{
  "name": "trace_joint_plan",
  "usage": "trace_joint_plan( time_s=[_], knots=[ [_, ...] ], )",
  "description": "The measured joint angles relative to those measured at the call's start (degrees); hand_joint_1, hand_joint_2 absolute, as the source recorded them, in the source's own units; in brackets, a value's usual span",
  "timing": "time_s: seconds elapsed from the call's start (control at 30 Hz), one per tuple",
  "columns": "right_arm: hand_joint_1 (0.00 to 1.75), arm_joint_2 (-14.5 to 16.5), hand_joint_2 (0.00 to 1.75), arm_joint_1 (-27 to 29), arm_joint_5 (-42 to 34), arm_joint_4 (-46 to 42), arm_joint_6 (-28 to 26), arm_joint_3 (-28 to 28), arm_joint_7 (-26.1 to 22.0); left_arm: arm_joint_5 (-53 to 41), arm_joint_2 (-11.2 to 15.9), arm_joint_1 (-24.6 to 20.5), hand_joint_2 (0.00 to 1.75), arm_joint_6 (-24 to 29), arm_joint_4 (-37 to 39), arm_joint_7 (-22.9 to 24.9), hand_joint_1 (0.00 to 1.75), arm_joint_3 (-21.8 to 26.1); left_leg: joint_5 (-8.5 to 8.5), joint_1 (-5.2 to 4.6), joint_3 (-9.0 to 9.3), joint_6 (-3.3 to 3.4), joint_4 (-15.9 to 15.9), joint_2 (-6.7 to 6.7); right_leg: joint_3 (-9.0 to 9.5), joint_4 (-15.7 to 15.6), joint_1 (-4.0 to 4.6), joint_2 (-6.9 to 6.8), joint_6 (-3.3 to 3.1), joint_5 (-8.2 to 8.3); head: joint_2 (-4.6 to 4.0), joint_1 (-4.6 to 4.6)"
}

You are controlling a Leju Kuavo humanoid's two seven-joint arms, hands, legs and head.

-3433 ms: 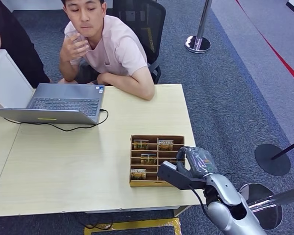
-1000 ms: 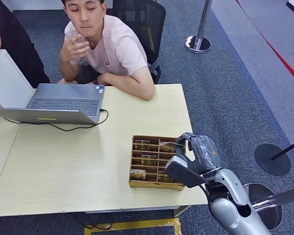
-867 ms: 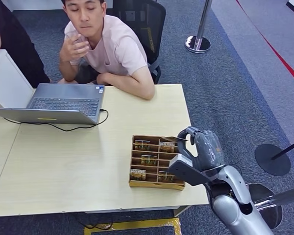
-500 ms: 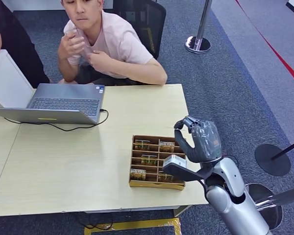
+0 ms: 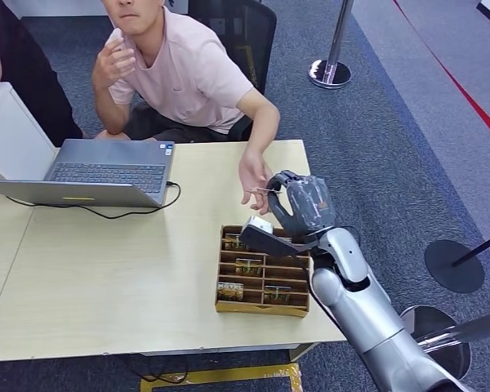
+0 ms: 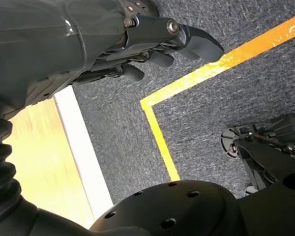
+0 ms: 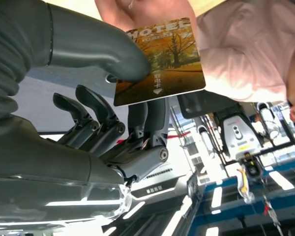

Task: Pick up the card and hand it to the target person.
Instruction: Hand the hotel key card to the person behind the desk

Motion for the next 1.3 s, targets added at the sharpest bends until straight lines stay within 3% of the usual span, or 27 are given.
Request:
trace_joint_plan(
  time_s=[0.37, 0.5, 0.57, 0.7, 0.9, 1.03, 1.13, 1.3],
  knots=[
    [1.62, 3.44, 1.75, -7.75, 1.92, 12.64, 0.08, 1.40, 2.16, -0.23, 0.01, -0.60, 1.75, -0.40, 0.00, 0.89, 0.00, -0.19, 0.02, 0.00, 0.01, 0.02, 0.00, 0.00, 0.00, 0.01, 0.00, -0.01, -0.01, 0.02, 0.00, -0.01],
    [0.00, 4.09, 1.75, -9.10, 1.93, 14.82, 0.09, 1.53, 2.26, -0.23, 0.01, -0.62, 1.75, -0.49, 0.00, 0.99, 0.00, -0.19, 0.02, 0.00, 0.01, 0.02, 0.00, 0.00, 0.00, 0.00, 0.00, -0.01, -0.01, 0.02, -0.01, -0.01],
    [0.00, 4.23, 1.75, -9.49, 1.92, 15.49, 0.12, 1.72, 2.27, -0.23, 0.01, -0.62, 1.75, -0.50, 0.00, 1.01, 0.00, -0.19, 0.02, 0.00, 0.00, 0.02, 0.00, 0.00, -0.01, 0.00, 0.00, -0.01, -0.01, 0.02, 0.00, -0.01],
    [0.00, 4.43, 1.75, -10.25, 1.84, 16.93, 0.05, 2.14, 2.28, -0.23, 0.01, -0.61, 0.00, -0.57, 0.00, 1.02, 0.00, -0.21, 0.02, 0.00, 0.00, 0.02, 0.00, -0.01, 0.00, 0.00, 0.00, -0.01, -0.01, 0.02, -0.01, -0.02],
    [0.00, 4.57, 1.75, -10.65, 0.85, 18.14, -0.58, 2.20, 2.28, 0.03, 0.02, -0.60, 0.00, -0.56, 0.00, 1.00, 0.00, -0.17, 0.02, 0.00, 0.01, 0.02, 0.01, -0.01, 0.00, 0.00, 0.00, -0.01, -0.01, 0.02, -0.02, -0.01],
    [0.00, 4.57, 1.75, -10.68, -4.03, 18.28, -0.72, 2.03, 1.06, 0.20, 0.03, -0.60, 0.00, -0.31, 0.00, 0.96, 0.00, -0.16, 0.02, 0.00, 0.01, 0.02, 0.01, -0.01, -0.01, 0.00, 0.00, -0.01, -0.01, 0.02, -0.01, -0.01],
    [0.00, 4.57, 1.75, -10.63, -12.00, 17.71, 0.40, 0.71, -0.88, 0.28, 0.03, -0.59, 0.00, -0.25, 0.00, 0.95, 0.00, -0.15, 0.02, 0.00, 0.02, 0.02, 0.02, -0.01, -0.01, 0.00, 0.00, -0.01, -0.01, 0.02, -0.02, -0.01],
    [0.00, 4.27, 1.75, -10.12, -31.61, 13.51, 5.40, -5.61, -3.34, 0.45, 0.04, -0.48, 0.00, -0.15, 0.00, 0.91, 0.00, -0.14, 0.02, -0.01, 0.02, 0.02, 0.03, -0.01, -0.02, -0.01, 0.00, -0.02, 0.00, 0.02, -0.01, -0.01]
  ],
)
